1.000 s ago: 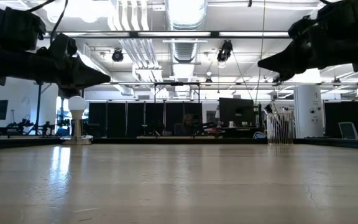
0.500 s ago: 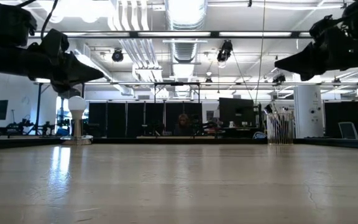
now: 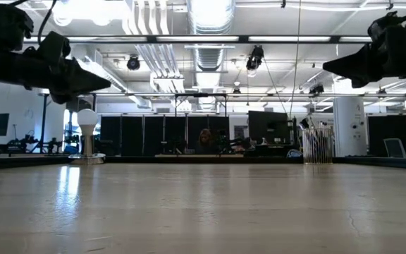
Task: Sort items
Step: Return to Home Position
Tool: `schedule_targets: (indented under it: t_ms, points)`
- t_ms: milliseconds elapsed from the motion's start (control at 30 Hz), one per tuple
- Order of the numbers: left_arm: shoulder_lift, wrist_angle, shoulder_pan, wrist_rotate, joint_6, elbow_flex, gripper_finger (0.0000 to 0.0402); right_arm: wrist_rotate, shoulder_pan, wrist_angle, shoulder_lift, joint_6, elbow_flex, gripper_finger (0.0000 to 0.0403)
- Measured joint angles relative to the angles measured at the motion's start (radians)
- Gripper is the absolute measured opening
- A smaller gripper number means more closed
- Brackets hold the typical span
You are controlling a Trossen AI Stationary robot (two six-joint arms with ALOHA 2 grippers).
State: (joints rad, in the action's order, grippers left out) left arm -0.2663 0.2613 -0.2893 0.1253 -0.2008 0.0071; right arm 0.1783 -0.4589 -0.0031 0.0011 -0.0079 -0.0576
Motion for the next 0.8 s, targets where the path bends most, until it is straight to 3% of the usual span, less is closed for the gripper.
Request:
schedule_targets:
  t_ms: [133,500,800]
  points:
    - [0.061,-0.034,0.000,0.006,-0.002,0.000,0.0000,-0.046,0.003,0.013,-0.001,-0.025,0.014,0.0008]
    - [0.262,-0.217,0.003,0.016,-0.008,-0.001,0.0000,-0.046,0.008,0.059,0.000,0.002,0.049,0.0008]
    - [0.266,-0.220,0.005,0.031,0.020,-0.001,0.0000,-0.051,0.007,0.035,0.014,-0.019,0.049,0.0008]
